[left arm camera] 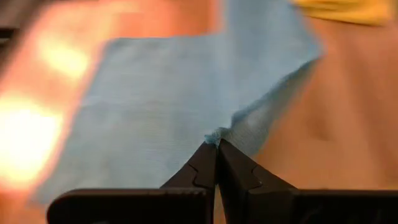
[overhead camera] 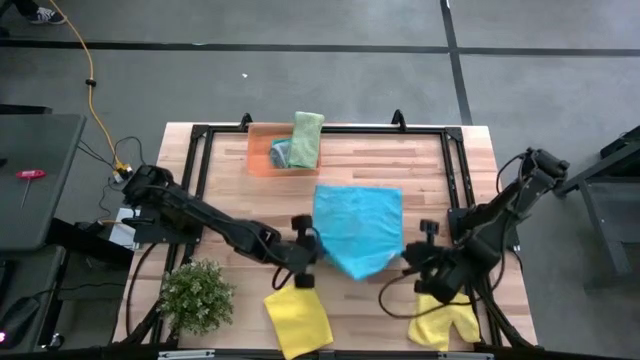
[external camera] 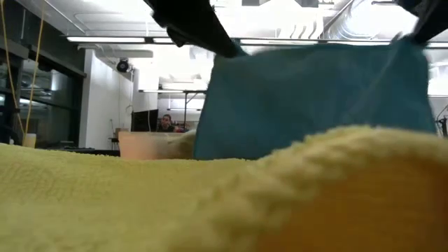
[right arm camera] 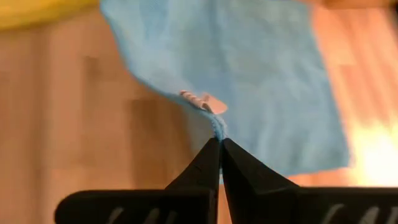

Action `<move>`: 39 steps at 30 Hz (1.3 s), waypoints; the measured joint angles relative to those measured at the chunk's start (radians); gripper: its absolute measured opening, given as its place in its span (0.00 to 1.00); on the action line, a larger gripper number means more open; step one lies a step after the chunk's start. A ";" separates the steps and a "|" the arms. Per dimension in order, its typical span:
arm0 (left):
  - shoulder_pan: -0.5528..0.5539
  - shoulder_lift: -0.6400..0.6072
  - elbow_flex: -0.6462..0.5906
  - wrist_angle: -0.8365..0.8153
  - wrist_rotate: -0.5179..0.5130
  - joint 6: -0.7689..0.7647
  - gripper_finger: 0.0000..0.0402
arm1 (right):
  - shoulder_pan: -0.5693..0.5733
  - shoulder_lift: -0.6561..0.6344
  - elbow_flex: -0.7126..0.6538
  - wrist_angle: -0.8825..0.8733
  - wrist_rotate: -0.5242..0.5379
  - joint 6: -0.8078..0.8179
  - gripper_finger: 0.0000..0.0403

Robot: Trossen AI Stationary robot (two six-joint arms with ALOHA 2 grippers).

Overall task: Fold microfiber towels
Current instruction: Fold the blue microfiber cloth on the table

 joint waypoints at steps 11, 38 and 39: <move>0.161 0.001 0.000 -0.014 -0.175 -0.032 0.00 | -0.258 0.005 -0.110 -0.087 0.076 -0.030 0.00; 0.356 0.078 -0.183 0.231 -0.176 -0.076 0.00 | -0.670 0.005 -0.304 0.157 0.052 -0.167 0.00; 0.356 0.086 -0.182 0.244 -0.179 -0.077 0.00 | -0.678 0.005 -0.304 0.161 0.053 -0.166 0.00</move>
